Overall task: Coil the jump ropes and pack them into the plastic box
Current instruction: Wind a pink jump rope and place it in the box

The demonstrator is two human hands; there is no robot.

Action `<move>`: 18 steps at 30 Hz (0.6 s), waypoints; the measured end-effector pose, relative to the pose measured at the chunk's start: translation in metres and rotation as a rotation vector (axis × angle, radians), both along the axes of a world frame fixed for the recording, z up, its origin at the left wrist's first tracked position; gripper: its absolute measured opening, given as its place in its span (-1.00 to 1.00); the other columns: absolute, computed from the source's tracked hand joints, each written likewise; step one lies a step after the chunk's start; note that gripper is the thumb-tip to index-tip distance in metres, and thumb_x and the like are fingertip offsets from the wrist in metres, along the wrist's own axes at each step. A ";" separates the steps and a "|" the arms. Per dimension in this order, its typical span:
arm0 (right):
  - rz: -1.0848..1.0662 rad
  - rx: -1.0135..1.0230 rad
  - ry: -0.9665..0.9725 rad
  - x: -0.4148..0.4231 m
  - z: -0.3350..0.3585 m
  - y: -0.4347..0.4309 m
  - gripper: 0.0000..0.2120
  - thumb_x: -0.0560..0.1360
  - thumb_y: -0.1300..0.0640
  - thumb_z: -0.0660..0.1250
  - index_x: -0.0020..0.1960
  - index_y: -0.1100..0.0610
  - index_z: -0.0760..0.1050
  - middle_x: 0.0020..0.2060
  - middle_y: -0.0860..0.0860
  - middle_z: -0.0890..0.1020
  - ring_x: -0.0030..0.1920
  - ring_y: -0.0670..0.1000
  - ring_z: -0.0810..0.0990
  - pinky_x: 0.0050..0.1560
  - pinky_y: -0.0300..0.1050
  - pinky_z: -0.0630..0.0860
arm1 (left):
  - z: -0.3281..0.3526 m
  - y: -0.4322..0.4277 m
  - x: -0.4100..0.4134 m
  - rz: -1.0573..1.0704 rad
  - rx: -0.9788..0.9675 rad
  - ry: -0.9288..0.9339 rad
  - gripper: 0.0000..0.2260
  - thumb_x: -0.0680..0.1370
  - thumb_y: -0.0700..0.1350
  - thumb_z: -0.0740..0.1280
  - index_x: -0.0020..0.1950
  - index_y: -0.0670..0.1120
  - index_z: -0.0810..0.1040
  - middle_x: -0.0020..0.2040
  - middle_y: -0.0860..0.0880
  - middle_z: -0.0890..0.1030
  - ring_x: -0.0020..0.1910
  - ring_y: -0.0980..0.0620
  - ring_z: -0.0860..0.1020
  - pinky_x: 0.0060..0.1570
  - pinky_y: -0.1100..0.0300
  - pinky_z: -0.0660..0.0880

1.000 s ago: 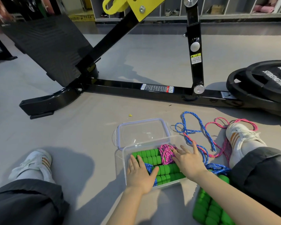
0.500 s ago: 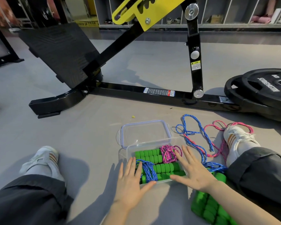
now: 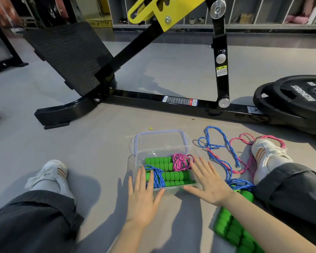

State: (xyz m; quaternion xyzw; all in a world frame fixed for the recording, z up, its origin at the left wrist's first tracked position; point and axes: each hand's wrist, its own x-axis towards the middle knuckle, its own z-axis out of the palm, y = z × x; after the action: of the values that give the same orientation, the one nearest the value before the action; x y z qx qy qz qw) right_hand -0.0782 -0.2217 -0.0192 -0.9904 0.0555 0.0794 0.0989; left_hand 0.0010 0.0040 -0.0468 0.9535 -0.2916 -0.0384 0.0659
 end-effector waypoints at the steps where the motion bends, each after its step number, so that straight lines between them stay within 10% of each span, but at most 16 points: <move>1: 0.002 -0.002 -0.004 -0.006 0.003 -0.002 -0.07 0.22 -0.56 -0.45 0.41 -0.02 -0.44 0.46 0.00 -0.34 0.45 0.01 -0.42 0.43 -0.10 -0.43 | 0.003 -0.002 -0.005 -0.015 -0.007 0.013 -0.32 0.63 0.25 -0.18 0.35 -0.15 0.50 0.37 -0.22 0.45 0.40 -0.11 0.32 0.42 -0.05 -0.07; 7: -0.014 -0.023 0.026 -0.042 0.023 -0.009 0.11 0.17 -0.53 -0.56 0.54 0.04 -0.11 0.50 0.01 -0.15 0.50 0.00 -0.20 0.46 -0.11 -0.22 | 0.016 -0.018 -0.037 -0.045 -0.018 -0.021 -0.42 0.65 0.14 -0.11 0.34 -0.18 0.51 0.38 -0.20 0.42 0.40 -0.12 0.24 0.45 -0.01 -0.15; 10: 0.002 -0.047 0.028 -0.047 0.027 0.001 -0.21 0.40 -0.32 -0.34 0.51 -0.01 0.09 0.29 0.12 0.38 0.31 0.14 0.32 0.35 -0.01 0.24 | 0.018 -0.017 -0.033 0.047 0.127 -0.080 -0.51 0.67 -0.02 0.01 0.57 -0.13 0.02 0.57 -0.12 0.03 0.55 -0.09 -0.06 0.44 -0.06 -0.31; 12: -0.037 0.057 0.089 -0.044 0.021 0.012 -0.44 0.57 -0.18 -0.18 0.53 -0.03 0.03 0.26 0.11 0.44 0.28 0.13 0.39 0.27 -0.05 0.30 | 0.018 -0.013 -0.028 0.060 0.200 -0.039 -0.50 0.65 -0.14 0.05 0.57 -0.08 -0.04 0.55 -0.07 0.12 0.54 -0.04 0.01 0.44 -0.11 -0.27; 15: -0.051 0.202 0.142 -0.039 0.012 0.030 -0.50 0.62 -0.13 -0.07 0.53 -0.07 0.00 0.34 0.10 0.41 0.36 0.11 0.34 0.30 -0.07 0.27 | 0.017 -0.005 -0.035 -0.031 -0.015 -0.149 -0.66 0.58 -0.06 0.12 0.31 -0.06 0.49 0.14 -0.02 0.60 0.21 0.04 0.53 0.44 -0.04 -0.27; 18: -0.082 0.177 0.119 -0.029 0.011 0.037 -0.29 0.47 -0.39 -0.25 0.35 0.00 0.31 0.21 0.10 0.52 0.26 0.13 0.43 0.23 -0.05 0.33 | 0.013 0.000 -0.038 -0.179 -0.207 -0.225 -0.72 0.47 -0.03 0.13 -0.19 -0.01 0.64 -0.36 0.08 0.61 -0.34 0.09 0.60 0.44 0.01 0.02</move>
State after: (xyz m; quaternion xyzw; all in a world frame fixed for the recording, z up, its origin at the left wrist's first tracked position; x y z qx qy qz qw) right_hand -0.1072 -0.1847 -0.0086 -0.9682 0.0942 0.1385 0.1856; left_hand -0.0369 0.0039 -0.0340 0.9101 -0.3835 0.0929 0.1268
